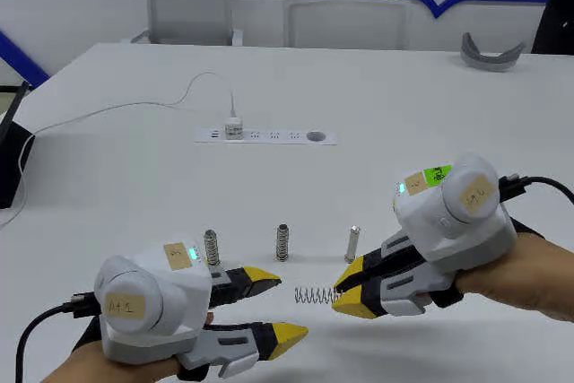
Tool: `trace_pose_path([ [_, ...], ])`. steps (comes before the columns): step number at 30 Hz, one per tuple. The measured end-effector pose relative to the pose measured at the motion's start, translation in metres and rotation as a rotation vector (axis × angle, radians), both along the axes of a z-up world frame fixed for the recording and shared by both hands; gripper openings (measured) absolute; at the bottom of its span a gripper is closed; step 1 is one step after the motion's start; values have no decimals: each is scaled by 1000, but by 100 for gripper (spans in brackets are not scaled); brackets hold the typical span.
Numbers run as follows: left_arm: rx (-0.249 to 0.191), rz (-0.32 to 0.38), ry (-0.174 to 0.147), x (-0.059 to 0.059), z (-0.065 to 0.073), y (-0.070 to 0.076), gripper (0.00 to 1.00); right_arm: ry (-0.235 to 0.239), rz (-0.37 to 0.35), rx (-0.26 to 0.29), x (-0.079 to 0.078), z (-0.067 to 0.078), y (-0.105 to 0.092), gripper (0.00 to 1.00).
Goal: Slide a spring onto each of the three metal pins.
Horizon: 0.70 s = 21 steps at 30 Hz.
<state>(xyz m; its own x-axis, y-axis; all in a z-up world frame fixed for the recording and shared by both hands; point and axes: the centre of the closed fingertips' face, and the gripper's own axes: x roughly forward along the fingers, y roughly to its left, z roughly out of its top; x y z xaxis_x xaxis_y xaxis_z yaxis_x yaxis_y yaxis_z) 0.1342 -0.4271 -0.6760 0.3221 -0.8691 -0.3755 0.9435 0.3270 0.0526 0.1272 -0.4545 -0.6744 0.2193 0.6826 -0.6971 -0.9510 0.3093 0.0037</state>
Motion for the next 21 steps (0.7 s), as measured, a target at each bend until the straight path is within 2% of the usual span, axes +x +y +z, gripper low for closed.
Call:
trace_pose_path([
  [13, 8, -41, -30, -7, 2, -5, 22, 24, 67, -24, -12, 0, 5, 11],
  [21, 25, -69, -43, -12, -1, -8, 15, 31, 82, -29, -14, -1, 6, 11],
])
